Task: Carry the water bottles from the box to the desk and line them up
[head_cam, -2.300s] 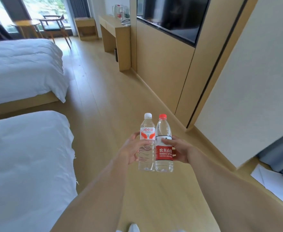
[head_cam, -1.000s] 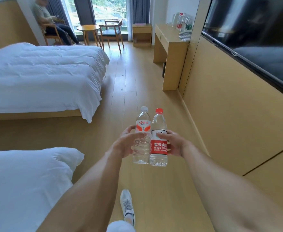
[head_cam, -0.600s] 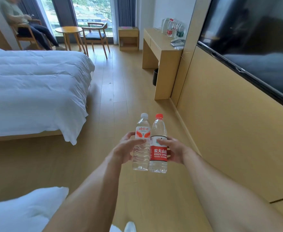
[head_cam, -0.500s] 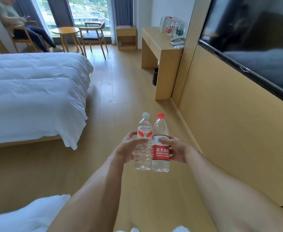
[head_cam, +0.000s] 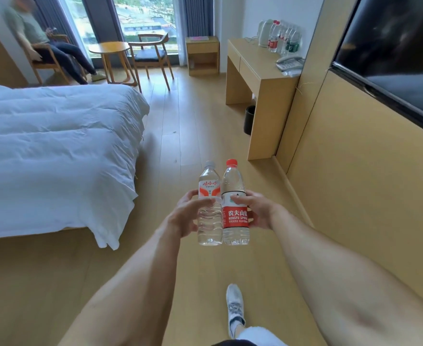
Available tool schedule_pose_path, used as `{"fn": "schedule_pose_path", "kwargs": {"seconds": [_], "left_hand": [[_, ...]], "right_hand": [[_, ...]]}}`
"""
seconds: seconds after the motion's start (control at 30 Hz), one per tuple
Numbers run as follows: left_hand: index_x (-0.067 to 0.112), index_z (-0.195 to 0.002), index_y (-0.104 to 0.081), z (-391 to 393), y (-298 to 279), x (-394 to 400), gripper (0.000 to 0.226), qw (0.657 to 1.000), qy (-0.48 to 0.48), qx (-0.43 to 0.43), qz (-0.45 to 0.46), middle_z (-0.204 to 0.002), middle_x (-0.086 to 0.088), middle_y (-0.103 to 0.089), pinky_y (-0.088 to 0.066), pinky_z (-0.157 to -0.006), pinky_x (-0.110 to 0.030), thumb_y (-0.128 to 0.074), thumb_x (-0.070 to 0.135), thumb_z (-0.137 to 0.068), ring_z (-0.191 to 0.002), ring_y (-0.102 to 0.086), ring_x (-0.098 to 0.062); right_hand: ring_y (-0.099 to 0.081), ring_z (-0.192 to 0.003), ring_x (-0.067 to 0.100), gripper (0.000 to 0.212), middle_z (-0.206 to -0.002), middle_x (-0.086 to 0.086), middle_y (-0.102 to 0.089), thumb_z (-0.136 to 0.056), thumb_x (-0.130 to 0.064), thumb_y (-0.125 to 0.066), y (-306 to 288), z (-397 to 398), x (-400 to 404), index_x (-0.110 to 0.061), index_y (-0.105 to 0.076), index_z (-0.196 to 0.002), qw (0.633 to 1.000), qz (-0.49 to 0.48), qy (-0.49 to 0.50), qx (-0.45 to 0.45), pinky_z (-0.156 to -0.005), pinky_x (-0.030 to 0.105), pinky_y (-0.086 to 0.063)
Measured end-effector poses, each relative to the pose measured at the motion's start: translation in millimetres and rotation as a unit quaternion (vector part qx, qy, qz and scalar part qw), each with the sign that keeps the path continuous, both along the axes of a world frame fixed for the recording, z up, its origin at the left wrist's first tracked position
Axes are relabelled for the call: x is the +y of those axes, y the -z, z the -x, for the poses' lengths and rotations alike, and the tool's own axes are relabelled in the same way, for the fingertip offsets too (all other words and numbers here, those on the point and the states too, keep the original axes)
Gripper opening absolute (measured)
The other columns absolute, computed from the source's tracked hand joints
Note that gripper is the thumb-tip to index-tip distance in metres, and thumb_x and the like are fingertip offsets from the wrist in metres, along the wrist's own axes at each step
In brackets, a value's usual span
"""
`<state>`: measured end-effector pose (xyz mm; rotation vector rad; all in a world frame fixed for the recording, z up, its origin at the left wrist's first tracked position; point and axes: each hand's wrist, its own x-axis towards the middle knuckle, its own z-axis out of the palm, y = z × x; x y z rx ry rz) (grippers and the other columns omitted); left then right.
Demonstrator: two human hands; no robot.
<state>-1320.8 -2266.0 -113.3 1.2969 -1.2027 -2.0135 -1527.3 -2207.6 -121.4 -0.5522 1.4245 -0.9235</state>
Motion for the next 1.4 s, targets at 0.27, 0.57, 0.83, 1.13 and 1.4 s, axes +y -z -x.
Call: {"fn": "schedule_pose_path", "kwargs": {"seconds": [0.27,0.57,0.83,1.13,1.4], "left_hand": [[0.022,-0.135,-0.050,48,-18,-139,0.059,0.999,-0.051,-0.004,0.003,-0.115,-0.015,-0.071,-0.048,-0.097,-0.066,-0.078,0.013,-0.084,-0.109,-0.068,-0.037],[0.024,-0.133,-0.052,81,-16,-262,0.062,0.997,-0.079,-0.002,0.000,-0.117,-0.017,-0.071,-0.050,-0.094,-0.068,-0.082,0.012,-0.080,-0.109,-0.068,-0.039],[0.025,-0.136,-0.049,103,10,-407,0.070,0.999,-0.049,-0.004,-0.014,-0.115,-0.017,-0.072,-0.052,-0.093,-0.065,-0.084,0.013,-0.077,-0.105,-0.069,-0.036],[0.027,-0.131,-0.049,119,16,-591,0.065,0.999,0.002,-0.013,-0.030,-0.117,-0.017,-0.071,-0.054,-0.088,-0.065,-0.084,0.013,-0.078,-0.104,-0.071,-0.036],[0.026,-0.130,-0.049,146,11,-714,0.063,0.999,0.033,-0.016,-0.020,-0.116,-0.016,-0.071,-0.056,-0.086,-0.063,-0.083,0.013,-0.079,-0.102,-0.071,-0.036]], "right_hand": [[-0.069,-0.095,0.029,0.046,-0.113,0.013,-0.071,-0.084,-0.028,-0.079,-12,52,-156,-0.022,-0.058,-0.125,0.998,0.000,-0.057,-0.011,-0.078,0.046,-0.057],[-0.069,-0.094,0.027,0.045,-0.113,0.010,-0.070,-0.088,-0.026,-0.076,-15,90,-290,-0.019,-0.057,-0.128,0.996,-0.008,-0.091,-0.001,-0.074,0.043,-0.058],[-0.069,-0.101,0.030,0.043,-0.116,0.013,-0.069,-0.089,-0.026,-0.075,3,109,-418,-0.020,-0.056,-0.127,0.998,-0.022,-0.065,0.003,-0.076,0.046,-0.059],[-0.067,-0.108,0.034,0.046,-0.119,0.015,-0.068,-0.088,-0.026,-0.074,-3,117,-580,-0.020,-0.053,-0.129,0.999,-0.032,-0.013,0.021,-0.089,0.053,-0.056],[-0.067,-0.107,0.033,0.049,-0.119,0.014,-0.068,-0.089,-0.025,-0.074,-4,140,-695,-0.022,-0.053,-0.133,1.000,-0.024,0.015,0.005,-0.091,0.054,-0.055]]}}
